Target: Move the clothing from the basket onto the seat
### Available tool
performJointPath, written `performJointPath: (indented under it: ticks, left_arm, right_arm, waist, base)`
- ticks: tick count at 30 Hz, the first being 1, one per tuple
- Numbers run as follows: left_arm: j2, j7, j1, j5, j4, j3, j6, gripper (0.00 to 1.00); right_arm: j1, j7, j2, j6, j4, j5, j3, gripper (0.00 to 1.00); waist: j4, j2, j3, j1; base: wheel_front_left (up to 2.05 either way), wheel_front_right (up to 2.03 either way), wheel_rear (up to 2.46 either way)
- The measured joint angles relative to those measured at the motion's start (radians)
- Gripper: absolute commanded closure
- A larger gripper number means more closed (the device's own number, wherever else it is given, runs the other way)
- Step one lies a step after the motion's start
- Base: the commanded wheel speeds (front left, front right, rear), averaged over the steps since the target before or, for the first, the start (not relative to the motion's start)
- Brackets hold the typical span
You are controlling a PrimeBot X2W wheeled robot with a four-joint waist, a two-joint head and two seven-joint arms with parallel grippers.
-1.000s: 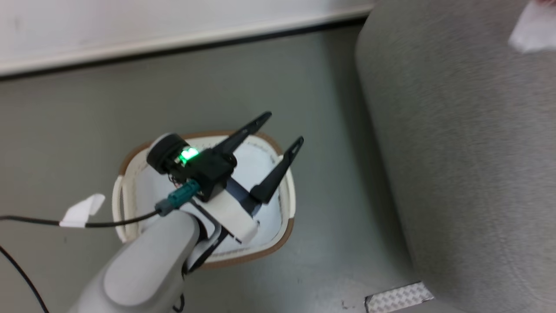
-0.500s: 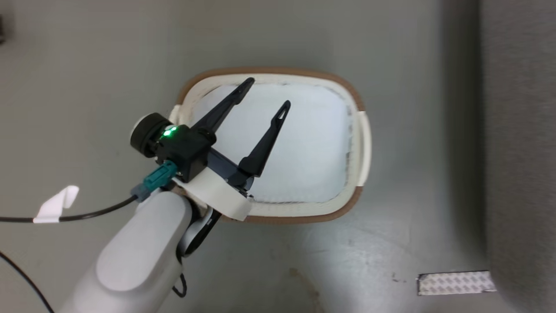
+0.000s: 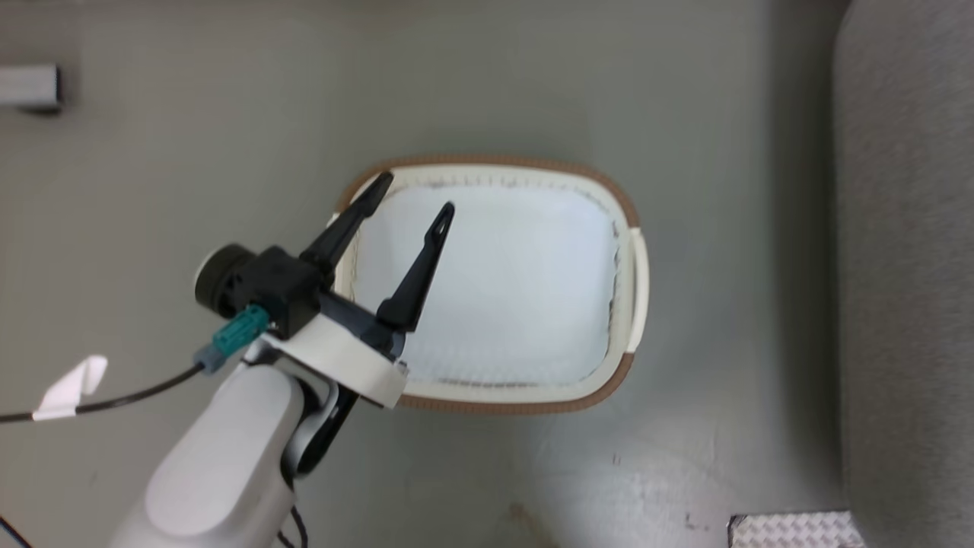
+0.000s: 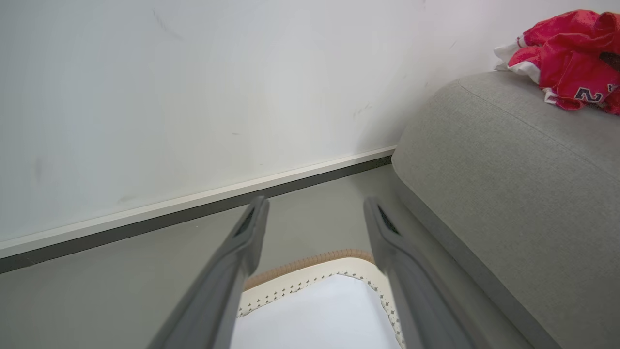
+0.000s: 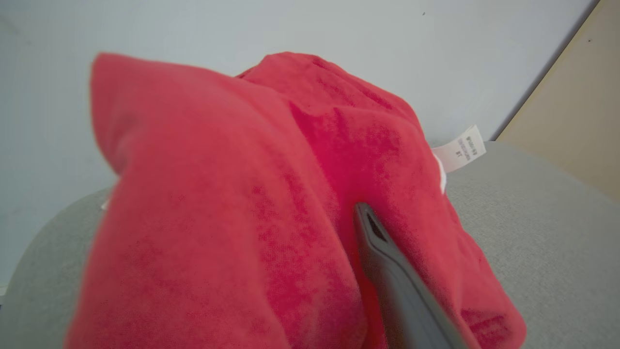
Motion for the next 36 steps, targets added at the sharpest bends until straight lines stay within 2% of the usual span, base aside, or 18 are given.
performJointPath:
  ticks: [5,12,21,31,36]
  left_arm:
    - [-0.008,-0.001,0.079,-0.004,0.015,0.027,0.002,0.0]
    - [-0.011,-0.001,0.225,-0.009,0.03,0.091,0.028,0.0]
    - [-0.032,-0.001,0.411,-0.007,0.014,0.196,0.06,0.0]
    - [-0.09,-0.001,0.577,0.043,-0.024,0.338,0.079,0.0]
    - [-0.124,-0.001,0.637,0.084,-0.047,0.427,0.061,0.0]
  right_arm:
    - [0.092,-0.028,0.017,0.0,0.032,-0.003,0.052,0.0]
    - [0.259,-0.038,0.069,0.0,0.027,0.03,0.149,0.0]
    - [0.538,-0.044,0.18,0.0,-0.224,0.231,0.365,0.0]
    - [0.83,-0.044,0.223,0.0,-0.427,0.409,0.582,0.0]
    - [0.925,-0.045,0.229,0.0,-0.494,0.448,0.67,0.0]
  waist:
    - [-0.021,0.0,-0.1,-0.0001]
    - [-0.052,0.0,-0.267,-0.0003]
    - [-0.078,0.0,-0.463,-0.0005]
    - [-0.059,0.0,-0.616,-0.0005]
    - [-0.043,0.0,-0.657,-0.0004]
  base:
    - [0.0,0.0,0.0]
    - [0.0,0.0,0.0]
    - [0.0,0.0,0.0]
    - [0.0,0.0,0.0]
    - [0.0,0.0,0.0]
